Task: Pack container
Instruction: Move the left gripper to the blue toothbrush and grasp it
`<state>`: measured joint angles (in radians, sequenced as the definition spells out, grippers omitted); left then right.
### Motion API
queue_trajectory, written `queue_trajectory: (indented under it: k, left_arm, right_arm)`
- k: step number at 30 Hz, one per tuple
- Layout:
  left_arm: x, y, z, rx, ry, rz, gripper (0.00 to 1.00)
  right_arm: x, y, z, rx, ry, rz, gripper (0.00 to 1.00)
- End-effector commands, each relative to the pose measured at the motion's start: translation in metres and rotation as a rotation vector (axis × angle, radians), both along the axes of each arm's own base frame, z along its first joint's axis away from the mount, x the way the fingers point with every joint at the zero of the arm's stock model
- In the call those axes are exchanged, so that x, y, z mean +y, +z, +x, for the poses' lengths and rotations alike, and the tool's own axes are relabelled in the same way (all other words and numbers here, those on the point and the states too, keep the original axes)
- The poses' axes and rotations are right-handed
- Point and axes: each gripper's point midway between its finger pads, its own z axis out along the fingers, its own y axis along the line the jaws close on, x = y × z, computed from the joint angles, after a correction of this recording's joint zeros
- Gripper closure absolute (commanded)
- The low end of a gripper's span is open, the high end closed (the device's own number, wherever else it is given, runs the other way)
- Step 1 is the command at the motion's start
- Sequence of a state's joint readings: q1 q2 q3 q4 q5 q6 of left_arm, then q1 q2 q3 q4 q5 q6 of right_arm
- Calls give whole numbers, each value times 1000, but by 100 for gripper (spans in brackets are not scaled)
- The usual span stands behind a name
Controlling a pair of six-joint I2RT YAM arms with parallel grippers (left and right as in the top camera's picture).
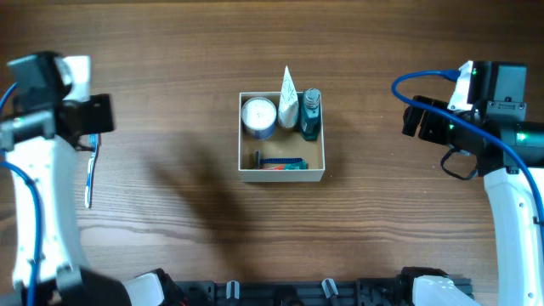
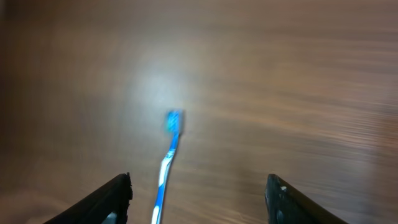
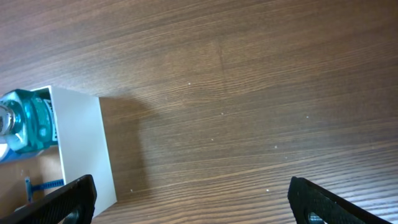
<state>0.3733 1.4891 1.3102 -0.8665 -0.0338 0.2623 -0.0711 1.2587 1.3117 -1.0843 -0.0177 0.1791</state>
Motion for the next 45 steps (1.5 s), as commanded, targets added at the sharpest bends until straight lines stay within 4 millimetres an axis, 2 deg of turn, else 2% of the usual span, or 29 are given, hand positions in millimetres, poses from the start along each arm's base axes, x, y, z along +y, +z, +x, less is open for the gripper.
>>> queue_trajectory:
  k: [1,5,8,12,23,31,33,36,40,42,45]
  left_arm:
    - [26,-47,-2,79,108,-124,30]
    - [40,-95,-9,191,152,-180,30]
    - [39,-129,-14,277,158,-220,30]
    - [36,-156,-19,344,160,-254,31]
    - [33,-184,-24,371,155,-265,30]
    - [32,-199,-38,386,172,-277,33]
    - [32,-199,-38,386,173,-278,40]
    - [28,-199,-36,377,166,-299,60]
    - [27,-199,-36,378,164,-306,66]
    - [24,-199,-35,369,158,-323,78]
    - [23,-199,-34,369,157,-325,85]
  right_arm:
    - [-2,-2,0,9,-16,-2,0]
    - [-2,-2,-1,14,-13,-4,0]
    - [-2,-2,0,13,-13,-5,0]
    - [-2,-3,0,15,-13,-4,0]
    - [-3,-4,0,20,-12,-5,0]
    - [-3,-4,0,20,-11,-5,0]
    - [-3,-4,1,20,-11,-5,0]
    - [-3,-4,1,20,-11,-5,0]
    - [-3,-4,1,20,-11,-6,0]
    - [-3,-4,1,20,-11,-6,0]
    - [-3,-4,1,19,-11,-6,0]
